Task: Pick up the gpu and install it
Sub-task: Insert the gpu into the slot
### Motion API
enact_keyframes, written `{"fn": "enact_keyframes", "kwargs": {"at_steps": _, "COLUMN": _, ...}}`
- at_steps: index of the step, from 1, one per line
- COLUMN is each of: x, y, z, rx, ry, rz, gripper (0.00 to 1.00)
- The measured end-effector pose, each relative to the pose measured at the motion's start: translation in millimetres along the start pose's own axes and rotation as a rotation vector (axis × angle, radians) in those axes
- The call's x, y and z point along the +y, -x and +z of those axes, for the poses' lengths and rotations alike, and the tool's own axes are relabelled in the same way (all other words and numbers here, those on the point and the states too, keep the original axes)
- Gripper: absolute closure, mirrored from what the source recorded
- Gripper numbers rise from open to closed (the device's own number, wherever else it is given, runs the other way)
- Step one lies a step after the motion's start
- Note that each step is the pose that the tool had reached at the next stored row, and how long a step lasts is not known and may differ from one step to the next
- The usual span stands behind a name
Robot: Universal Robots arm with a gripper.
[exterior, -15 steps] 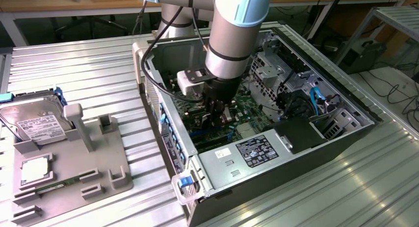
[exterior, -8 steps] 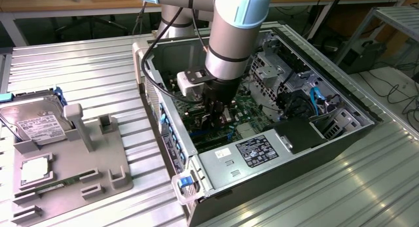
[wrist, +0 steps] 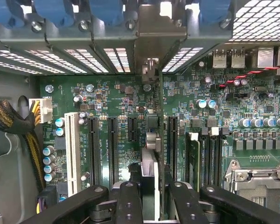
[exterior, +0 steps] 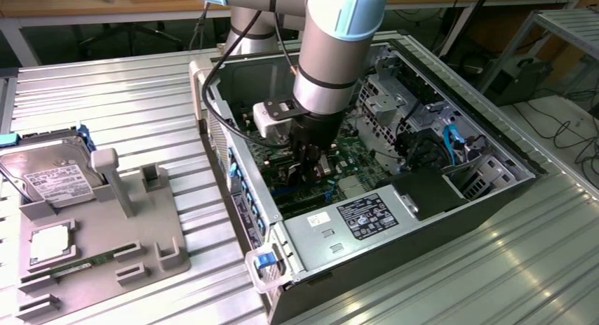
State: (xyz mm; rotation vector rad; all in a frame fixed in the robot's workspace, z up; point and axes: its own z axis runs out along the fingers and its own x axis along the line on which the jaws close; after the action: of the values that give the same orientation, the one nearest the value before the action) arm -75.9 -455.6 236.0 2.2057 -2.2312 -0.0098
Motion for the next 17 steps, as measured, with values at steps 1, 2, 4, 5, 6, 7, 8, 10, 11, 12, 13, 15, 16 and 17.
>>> {"fn": "enact_keyframes", "kwargs": {"at_steps": 1, "x": 0.0, "y": 0.0, "z": 0.0, "rx": 0.0, "ry": 0.0, "rz": 0.0, "gripper": 0.72}}
{"fn": "enact_keyframes", "kwargs": {"at_steps": 2, "x": 0.0, "y": 0.0, "z": 0.0, "rx": 0.0, "ry": 0.0, "rz": 0.0, "gripper": 0.72}}
{"fn": "enact_keyframes", "kwargs": {"at_steps": 4, "x": 0.0, "y": 0.0, "z": 0.0, "rx": 0.0, "ry": 0.0, "rz": 0.0, "gripper": 0.72}}
{"fn": "enact_keyframes", "kwargs": {"at_steps": 5, "x": 0.0, "y": 0.0, "z": 0.0, "rx": 0.0, "ry": 0.0, "rz": 0.0, "gripper": 0.72}}
{"fn": "enact_keyframes", "kwargs": {"at_steps": 6, "x": 0.0, "y": 0.0, "z": 0.1, "rx": 0.0, "ry": 0.0, "rz": 0.0, "gripper": 0.72}}
{"fn": "enact_keyframes", "kwargs": {"at_steps": 7, "x": 0.0, "y": 0.0, "z": 1.5, "rx": 0.0, "ry": 0.0, "rz": 0.0, "gripper": 0.72}}
{"fn": "enact_keyframes", "kwargs": {"at_steps": 8, "x": 0.0, "y": 0.1, "z": 3.1, "rx": 0.0003, "ry": 0.0002, "rz": 0.0, "gripper": 0.72}}
{"fn": "enact_keyframes", "kwargs": {"at_steps": 10, "x": -0.1, "y": 0.8, "z": 6.6, "rx": 0.0007, "ry": 0.0002, "rz": 0.0, "gripper": 0.72}}
{"fn": "enact_keyframes", "kwargs": {"at_steps": 11, "x": 0.0, "y": 0.9, "z": 8.4, "rx": 0.0008, "ry": 0.0003, "rz": 0.0, "gripper": 0.72}}
{"fn": "enact_keyframes", "kwargs": {"at_steps": 12, "x": 0.0, "y": 0.9, "z": 10.0, "rx": 0.0015, "ry": 0.0007, "rz": 0.0, "gripper": 0.72}}
{"fn": "enact_keyframes", "kwargs": {"at_steps": 13, "x": -0.1, "y": 1.0, "z": 10.9, "rx": 0.0009, "ry": 0.001, "rz": 0.0, "gripper": 0.72}}
{"fn": "enact_keyframes", "kwargs": {"at_steps": 15, "x": -0.1, "y": 1.1, "z": 11.3, "rx": 0.0001, "ry": 0.0007, "rz": 0.0, "gripper": 0.72}}
{"fn": "enact_keyframes", "kwargs": {"at_steps": 16, "x": -0.1, "y": 1.1, "z": 11.3, "rx": 0.0002, "ry": 0.0008, "rz": 0.0, "gripper": 0.72}}
{"fn": "enact_keyframes", "kwargs": {"at_steps": 17, "x": -0.1, "y": 1.1, "z": 11.3, "rx": 0.0001, "ry": 0.0007, "rz": 0.0, "gripper": 0.72}}
